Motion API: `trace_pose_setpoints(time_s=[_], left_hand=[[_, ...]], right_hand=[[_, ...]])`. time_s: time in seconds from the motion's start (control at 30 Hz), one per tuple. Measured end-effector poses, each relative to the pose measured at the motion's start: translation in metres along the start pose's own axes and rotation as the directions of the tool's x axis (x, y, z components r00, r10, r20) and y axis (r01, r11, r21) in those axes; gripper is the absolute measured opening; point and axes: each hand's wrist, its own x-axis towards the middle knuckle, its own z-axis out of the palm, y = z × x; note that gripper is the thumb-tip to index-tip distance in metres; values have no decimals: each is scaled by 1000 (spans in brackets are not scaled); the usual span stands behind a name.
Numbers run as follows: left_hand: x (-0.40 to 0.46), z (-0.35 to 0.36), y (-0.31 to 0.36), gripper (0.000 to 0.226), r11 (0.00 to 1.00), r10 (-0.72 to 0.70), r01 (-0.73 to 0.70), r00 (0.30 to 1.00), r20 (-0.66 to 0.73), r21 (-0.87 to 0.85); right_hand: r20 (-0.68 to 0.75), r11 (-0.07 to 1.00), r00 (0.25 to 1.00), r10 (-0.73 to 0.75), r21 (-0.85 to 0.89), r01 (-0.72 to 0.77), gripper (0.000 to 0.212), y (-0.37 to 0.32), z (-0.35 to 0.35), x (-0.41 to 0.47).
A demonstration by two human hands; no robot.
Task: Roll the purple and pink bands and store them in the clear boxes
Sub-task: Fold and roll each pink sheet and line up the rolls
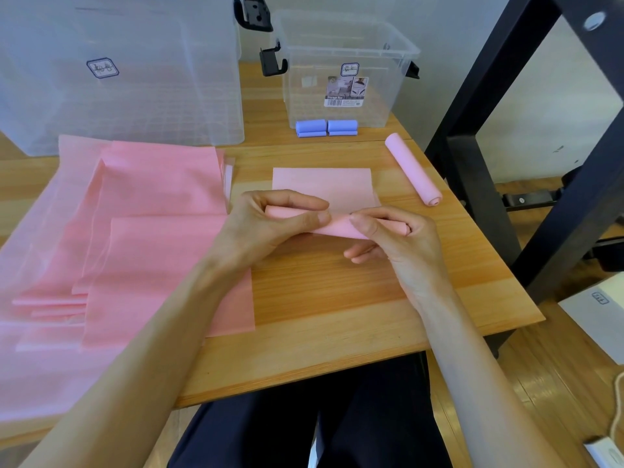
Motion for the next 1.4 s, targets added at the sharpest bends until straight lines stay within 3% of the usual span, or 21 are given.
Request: trace_pose_setpoints(time_s=[0.13, 0.27, 0.47, 0.73, 0.87, 1.13, 1.23, 1.4], left_hand=[[0, 2, 0, 17, 995, -74, 73, 997, -4, -71], [1, 0, -1, 27, 989, -120, 120, 993, 0, -87], [-1, 0, 2, 26, 999, -13, 14, 1000, 21, -34], [0, 0, 0, 24, 984, -126, 129, 992, 26, -121], [0, 0, 1, 23, 992, -78, 79, 997, 13, -100], [0, 0, 1, 32, 984, -129, 131, 991, 25, -122], [0, 0, 1, 38, 984, -134, 137, 990, 34, -116], [-1, -1, 2, 30, 996, -41, 45, 998, 48, -83]], right_hand=[[32, 1000, 999, 11, 7, -11, 25, 0, 0, 0], [68, 1000, 998, -13, -5, 13, 29, 0, 0, 0], [25, 1000, 1000, 17, -15, -17, 28, 0, -1, 0], [58, 999, 998, -34, 1, 34, 31, 0, 0, 0], [12, 1000, 1000, -17, 0, 17, 22, 0, 0, 0], [53, 1000, 999, -6, 9, 6, 37, -1, 1, 0], [57, 1000, 998, -27, -6, 27, 31, 0, 0, 0], [30, 1000, 999, 12, -11, -12, 30, -1, -1, 0]])
